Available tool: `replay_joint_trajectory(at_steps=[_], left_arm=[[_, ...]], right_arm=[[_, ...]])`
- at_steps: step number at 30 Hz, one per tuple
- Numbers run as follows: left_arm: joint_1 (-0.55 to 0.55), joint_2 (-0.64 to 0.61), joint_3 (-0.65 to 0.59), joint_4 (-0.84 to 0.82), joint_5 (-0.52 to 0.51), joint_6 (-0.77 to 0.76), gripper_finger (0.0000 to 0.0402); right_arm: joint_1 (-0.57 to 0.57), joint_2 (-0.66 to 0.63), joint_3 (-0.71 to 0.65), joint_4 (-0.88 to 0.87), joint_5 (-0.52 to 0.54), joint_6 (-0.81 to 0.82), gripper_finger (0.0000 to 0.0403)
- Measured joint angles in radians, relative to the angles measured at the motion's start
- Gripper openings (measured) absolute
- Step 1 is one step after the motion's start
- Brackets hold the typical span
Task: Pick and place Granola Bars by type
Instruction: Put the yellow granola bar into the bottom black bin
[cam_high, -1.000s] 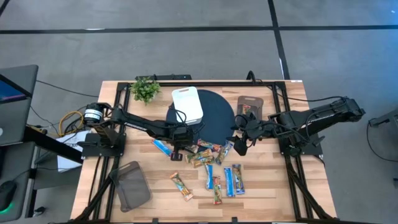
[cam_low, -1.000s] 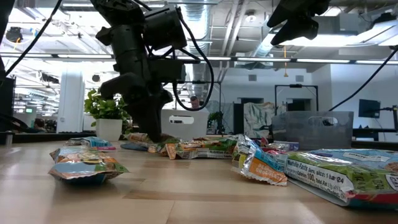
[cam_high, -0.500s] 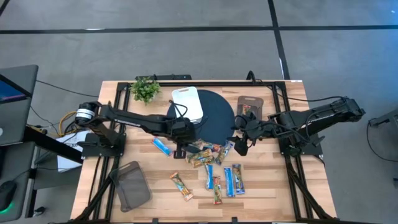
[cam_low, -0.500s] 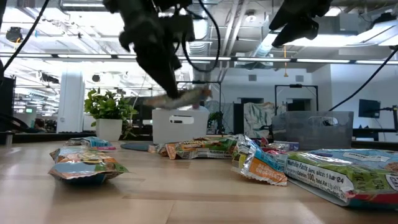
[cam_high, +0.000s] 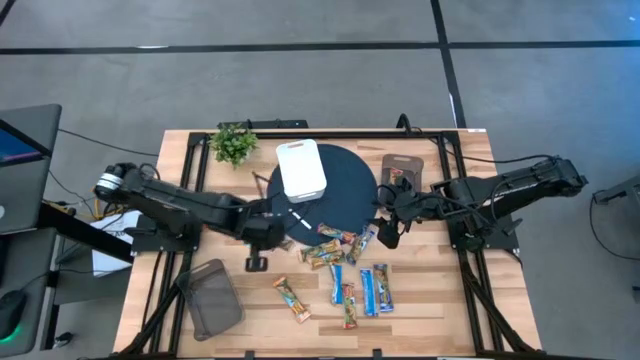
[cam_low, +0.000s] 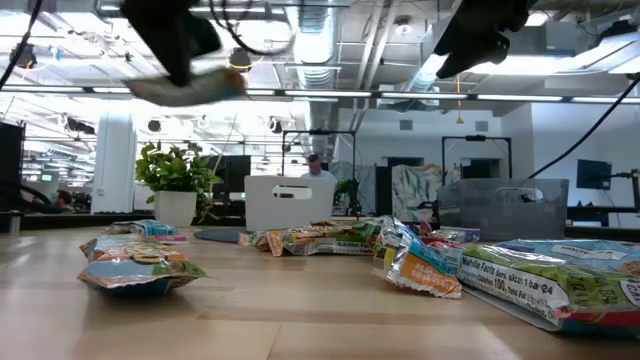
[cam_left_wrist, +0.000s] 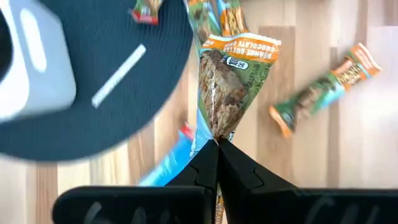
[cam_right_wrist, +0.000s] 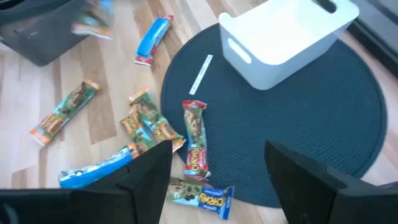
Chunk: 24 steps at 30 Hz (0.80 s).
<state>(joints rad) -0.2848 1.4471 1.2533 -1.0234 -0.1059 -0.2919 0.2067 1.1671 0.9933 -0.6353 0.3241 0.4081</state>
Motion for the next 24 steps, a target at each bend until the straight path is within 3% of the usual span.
replay_joint_trajectory(at_steps=[6, 11, 18, 24], left_arm=[[-0.186, -0.06, 0.001, -0.105, -0.06, -0.284, 0.0], [-0.36, -0.063, 0.001, -0.182, -0.035, -0.463, 0.0], [-0.56, -0.063, 0.0, -0.207, 0.025, -0.64, 0.0], [-0.634, -0.047, -0.018, -0.257, 0.036, -0.664, 0.0]], right_arm=[[-0.047, 0.0, 0.0, 0.011, 0.0, -0.027, 0.0248], [-0.082, 0.0, 0.0, 0.021, -0.001, -0.037, 0.0248], [-0.107, 0.0, 0.0, 0.055, -0.007, -0.071, 0.0248], [-0.131, 0.0, 0.0, 0.102, -0.008, -0.079, 0.0248]])
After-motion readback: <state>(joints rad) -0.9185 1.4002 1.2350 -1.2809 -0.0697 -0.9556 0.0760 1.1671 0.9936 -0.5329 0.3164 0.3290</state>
